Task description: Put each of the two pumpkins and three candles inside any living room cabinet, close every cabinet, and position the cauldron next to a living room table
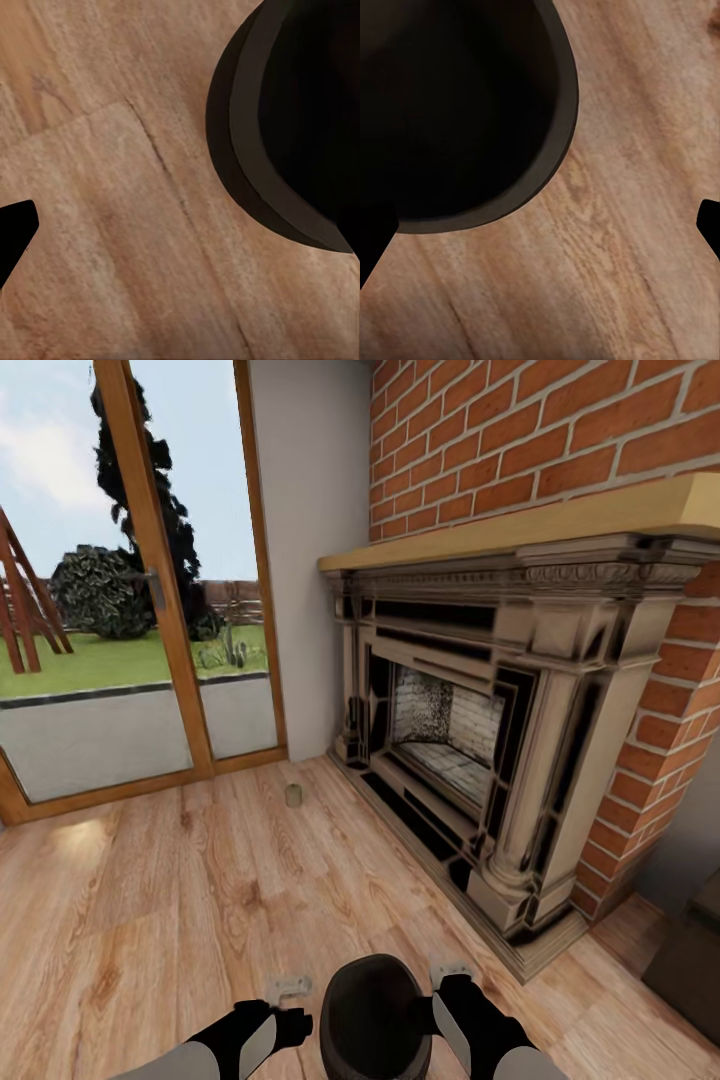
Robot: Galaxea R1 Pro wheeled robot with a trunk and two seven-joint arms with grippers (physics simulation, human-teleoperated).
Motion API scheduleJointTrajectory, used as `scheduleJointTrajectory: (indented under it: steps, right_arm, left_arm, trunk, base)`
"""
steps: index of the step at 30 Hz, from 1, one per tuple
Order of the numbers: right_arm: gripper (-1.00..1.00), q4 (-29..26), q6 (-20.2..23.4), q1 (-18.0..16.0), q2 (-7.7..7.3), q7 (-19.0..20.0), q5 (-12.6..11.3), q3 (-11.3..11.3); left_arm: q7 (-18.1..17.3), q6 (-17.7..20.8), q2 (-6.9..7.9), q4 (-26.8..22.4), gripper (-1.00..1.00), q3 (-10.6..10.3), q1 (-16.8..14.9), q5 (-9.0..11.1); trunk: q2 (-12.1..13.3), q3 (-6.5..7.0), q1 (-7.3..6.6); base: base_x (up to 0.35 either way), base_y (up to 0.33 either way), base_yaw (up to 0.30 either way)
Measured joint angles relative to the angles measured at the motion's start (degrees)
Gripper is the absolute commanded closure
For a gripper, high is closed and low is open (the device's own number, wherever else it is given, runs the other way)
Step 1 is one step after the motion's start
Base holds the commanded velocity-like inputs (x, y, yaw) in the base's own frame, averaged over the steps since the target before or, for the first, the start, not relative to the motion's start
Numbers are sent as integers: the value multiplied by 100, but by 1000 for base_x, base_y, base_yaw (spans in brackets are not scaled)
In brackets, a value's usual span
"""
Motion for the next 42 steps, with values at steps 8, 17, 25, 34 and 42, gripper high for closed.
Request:
scheduleJointTrajectory:
  steps: [8,17,25,34,42]
  right_arm:
    - [-100,0,0,0,4,8,-5,0]
    - [-100,0,-10,-1,4,53,-7,0]
    - [-100,0,-14,0,5,77,-8,0]
    - [-100,0,-17,-1,-3,78,-8,0]
    - [-100,0,-17,2,3,79,-8,0]
  left_arm:
    - [0,-92,-1,0,-100,-18,0,-7]
    - [0,-111,1,0,-100,-20,0,-7]
    - [0,-112,-1,0,-100,-20,0,-7]
    - [-1,-112,-2,0,-100,-24,0,-7]
    - [-6,-112,-1,0,-100,-27,0,-7]
  trunk:
    - [-321,-144,176]
    - [-523,-234,286]
    - [-723,-324,396]
    - [-724,-324,394]
    - [-724,-324,394]
  base:
    - [0,0,0]
    - [0,0,0]
    - [0,0,0]
    - [74,-26,0]
    - [101,-27,0]
